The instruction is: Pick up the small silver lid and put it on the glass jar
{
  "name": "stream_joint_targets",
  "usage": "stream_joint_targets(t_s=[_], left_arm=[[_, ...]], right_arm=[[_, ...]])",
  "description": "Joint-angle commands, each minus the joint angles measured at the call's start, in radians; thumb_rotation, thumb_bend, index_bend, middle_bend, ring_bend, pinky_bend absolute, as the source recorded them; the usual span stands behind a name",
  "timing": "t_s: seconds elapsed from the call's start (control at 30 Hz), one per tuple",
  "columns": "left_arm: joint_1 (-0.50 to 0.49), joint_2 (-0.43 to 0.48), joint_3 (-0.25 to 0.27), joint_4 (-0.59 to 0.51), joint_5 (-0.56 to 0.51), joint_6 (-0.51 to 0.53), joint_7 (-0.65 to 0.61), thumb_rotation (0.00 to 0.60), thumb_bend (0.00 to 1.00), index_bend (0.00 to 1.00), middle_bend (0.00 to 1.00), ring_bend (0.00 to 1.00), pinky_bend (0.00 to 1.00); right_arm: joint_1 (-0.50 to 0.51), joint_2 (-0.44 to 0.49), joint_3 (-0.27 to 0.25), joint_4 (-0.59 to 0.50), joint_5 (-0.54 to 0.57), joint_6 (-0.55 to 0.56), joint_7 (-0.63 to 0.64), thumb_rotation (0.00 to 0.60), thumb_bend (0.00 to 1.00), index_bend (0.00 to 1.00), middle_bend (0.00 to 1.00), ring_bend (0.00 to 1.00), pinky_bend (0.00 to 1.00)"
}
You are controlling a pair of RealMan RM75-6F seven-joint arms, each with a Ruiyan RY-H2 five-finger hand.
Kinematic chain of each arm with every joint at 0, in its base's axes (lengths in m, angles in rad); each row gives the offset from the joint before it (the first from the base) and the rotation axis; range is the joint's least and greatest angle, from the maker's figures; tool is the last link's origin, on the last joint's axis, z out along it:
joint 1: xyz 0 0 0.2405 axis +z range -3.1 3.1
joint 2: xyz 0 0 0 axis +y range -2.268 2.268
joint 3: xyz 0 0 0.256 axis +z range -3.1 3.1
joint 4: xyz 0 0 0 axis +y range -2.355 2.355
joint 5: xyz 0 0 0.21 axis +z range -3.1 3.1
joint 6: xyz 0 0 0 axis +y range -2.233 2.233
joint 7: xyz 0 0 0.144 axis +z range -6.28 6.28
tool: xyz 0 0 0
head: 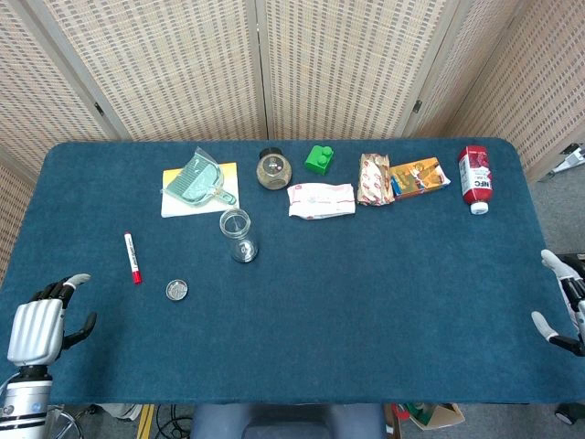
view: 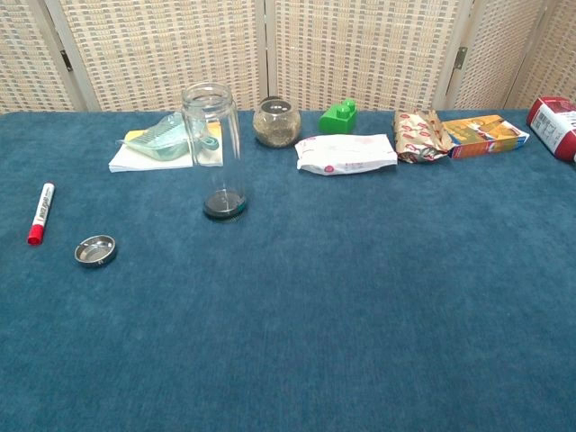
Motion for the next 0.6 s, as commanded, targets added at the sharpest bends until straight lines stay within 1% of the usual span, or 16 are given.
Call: stream_joint_targets(t_s=[0.03, 0.2, 0.33, 0.43, 0.5, 0.6], left_arm=[[0.000, 0.000, 0.000, 0.000, 0.000, 0.000, 0.000, 0.600, 0.34, 0.24, 0.28, 0.30, 0.36], [-0.013, 0.006, 0.003, 0.011, 0.020, -0.021, -0.014, 0.600, 0.34, 0.25, 0.28, 0.30, 0.36], [-0.047, 0.015, 0.002, 0.030, 0.046, -0.073, -0.053, 0.600, 0.34, 0.26, 0.28, 0.31, 0.36], [-0.086, 0.018, 0.003, 0.058, 0.074, -0.130, -0.090, 0.600, 0.34, 0.27, 0.29, 0.36, 0.36], [-0.109, 0.013, 0.004, 0.084, 0.083, -0.165, -0.108, 0.600, 0.34, 0.31, 0.33, 0.42, 0.37], [-0.145, 0.000, 0.007, 0.127, 0.082, -0.226, -0.126, 0.600, 0.34, 0.38, 0.47, 0.52, 0.47]], right_arm=[[0.000, 0.000, 0.000, 0.000, 0.000, 0.001, 0.000, 0.600, 0.30, 0.02, 0.19, 0.08, 0.23], [-0.001, 0.006, 0.002, -0.004, -0.001, 0.006, -0.002, 0.600, 0.30, 0.02, 0.19, 0.08, 0.23], [-0.004, 0.017, 0.007, -0.013, -0.001, 0.019, -0.006, 0.600, 0.30, 0.02, 0.19, 0.08, 0.23], [-0.005, 0.023, 0.008, -0.022, -0.002, 0.022, -0.012, 0.600, 0.30, 0.02, 0.19, 0.08, 0.23], [-0.004, 0.024, 0.007, -0.025, -0.002, 0.019, -0.017, 0.600, 0.31, 0.02, 0.19, 0.08, 0.23], [-0.004, 0.025, 0.006, -0.030, -0.001, 0.014, -0.022, 0.600, 0.30, 0.02, 0.19, 0.08, 0.23]])
